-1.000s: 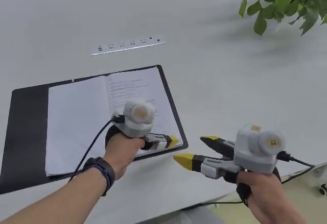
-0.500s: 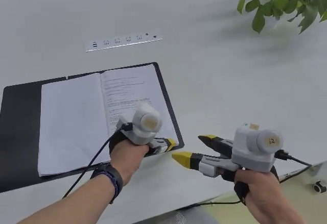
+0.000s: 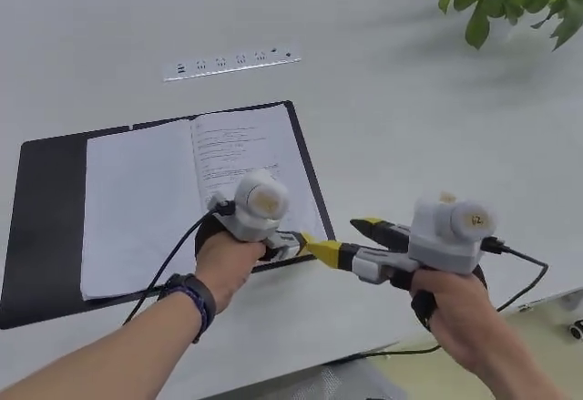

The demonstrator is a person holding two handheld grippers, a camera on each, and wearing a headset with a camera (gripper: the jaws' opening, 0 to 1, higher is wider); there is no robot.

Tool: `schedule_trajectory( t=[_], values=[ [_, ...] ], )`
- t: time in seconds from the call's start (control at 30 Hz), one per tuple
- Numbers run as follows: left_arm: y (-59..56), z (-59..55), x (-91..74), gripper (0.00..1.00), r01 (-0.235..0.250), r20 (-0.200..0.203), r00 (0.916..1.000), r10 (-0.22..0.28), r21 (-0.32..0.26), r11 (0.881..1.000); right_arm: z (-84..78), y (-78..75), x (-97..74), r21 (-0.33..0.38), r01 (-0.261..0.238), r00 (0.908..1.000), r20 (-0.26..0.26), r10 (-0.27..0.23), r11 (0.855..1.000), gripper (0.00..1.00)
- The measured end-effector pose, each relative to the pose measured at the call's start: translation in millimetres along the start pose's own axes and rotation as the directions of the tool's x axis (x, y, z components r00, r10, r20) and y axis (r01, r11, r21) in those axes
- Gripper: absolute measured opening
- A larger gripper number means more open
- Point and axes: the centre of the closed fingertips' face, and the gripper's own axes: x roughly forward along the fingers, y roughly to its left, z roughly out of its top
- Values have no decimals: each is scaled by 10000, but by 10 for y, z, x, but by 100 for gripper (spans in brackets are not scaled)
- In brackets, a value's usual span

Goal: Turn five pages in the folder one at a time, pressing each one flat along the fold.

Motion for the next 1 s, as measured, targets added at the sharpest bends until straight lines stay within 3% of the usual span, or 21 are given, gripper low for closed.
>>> schedule_trajectory(
  t=[0.17,0.33,0.57,0.77,1.0],
  values=[
    [6,7,-12,69,32,9,10000,-32,10,10000,118,-158,201,228,-29,9998,207,24,9997,56],
    [18,5,-24,68,117,32,9999,-117,14,9999,192,-214,378,732,-413,9989,259,395,9965,51],
    [22,5,-42,67,208,96,9997,-207,-84,9997,130,-240,587,1183,-883,9959,-72,898,9891,49],
    [13,-13,-69,68,363,88,9993,-362,-160,9992,120,-224,674,1427,-1092,9936,-119,1120,9837,45],
    [-20,-114,-236,71,429,92,9991,-425,-502,9978,143,-132,664,1673,-1301,9915,233,1280,9773,34]
  ],
)
